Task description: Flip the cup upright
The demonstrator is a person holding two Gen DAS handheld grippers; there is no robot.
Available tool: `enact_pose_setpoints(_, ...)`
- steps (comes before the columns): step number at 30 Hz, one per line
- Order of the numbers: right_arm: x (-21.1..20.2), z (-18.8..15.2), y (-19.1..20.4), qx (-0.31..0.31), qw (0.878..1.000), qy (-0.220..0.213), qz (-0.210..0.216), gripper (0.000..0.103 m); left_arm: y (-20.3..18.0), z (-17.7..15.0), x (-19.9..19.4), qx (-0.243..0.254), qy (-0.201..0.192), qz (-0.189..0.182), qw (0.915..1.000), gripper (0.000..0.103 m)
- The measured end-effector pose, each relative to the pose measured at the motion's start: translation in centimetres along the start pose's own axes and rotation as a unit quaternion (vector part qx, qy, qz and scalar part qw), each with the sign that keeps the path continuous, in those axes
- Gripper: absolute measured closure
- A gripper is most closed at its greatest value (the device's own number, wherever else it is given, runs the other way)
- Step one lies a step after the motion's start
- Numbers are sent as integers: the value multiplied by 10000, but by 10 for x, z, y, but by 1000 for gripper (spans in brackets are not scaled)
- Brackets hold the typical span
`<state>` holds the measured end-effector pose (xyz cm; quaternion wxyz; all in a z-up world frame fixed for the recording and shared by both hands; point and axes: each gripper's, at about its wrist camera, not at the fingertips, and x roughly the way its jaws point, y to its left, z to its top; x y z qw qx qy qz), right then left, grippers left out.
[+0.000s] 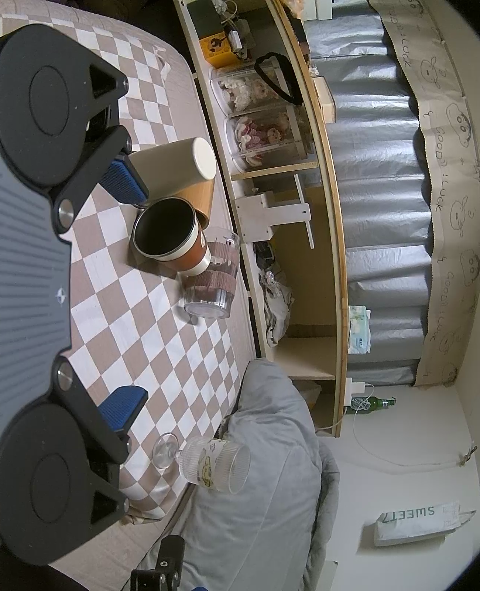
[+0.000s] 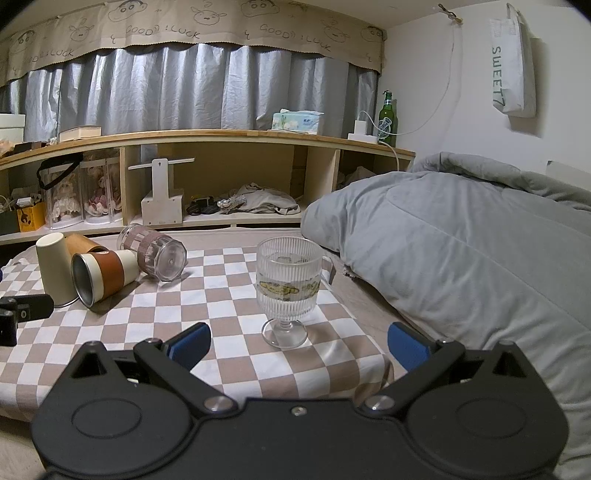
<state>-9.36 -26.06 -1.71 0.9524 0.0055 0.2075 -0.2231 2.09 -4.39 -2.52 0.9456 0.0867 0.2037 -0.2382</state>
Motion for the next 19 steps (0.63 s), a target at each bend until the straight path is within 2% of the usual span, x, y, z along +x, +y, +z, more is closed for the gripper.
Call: enact_pose_setpoints(19, 0, 0, 0, -4, 10000, 3, 0, 0, 0, -2, 1, 15, 16, -13, 10000, 0)
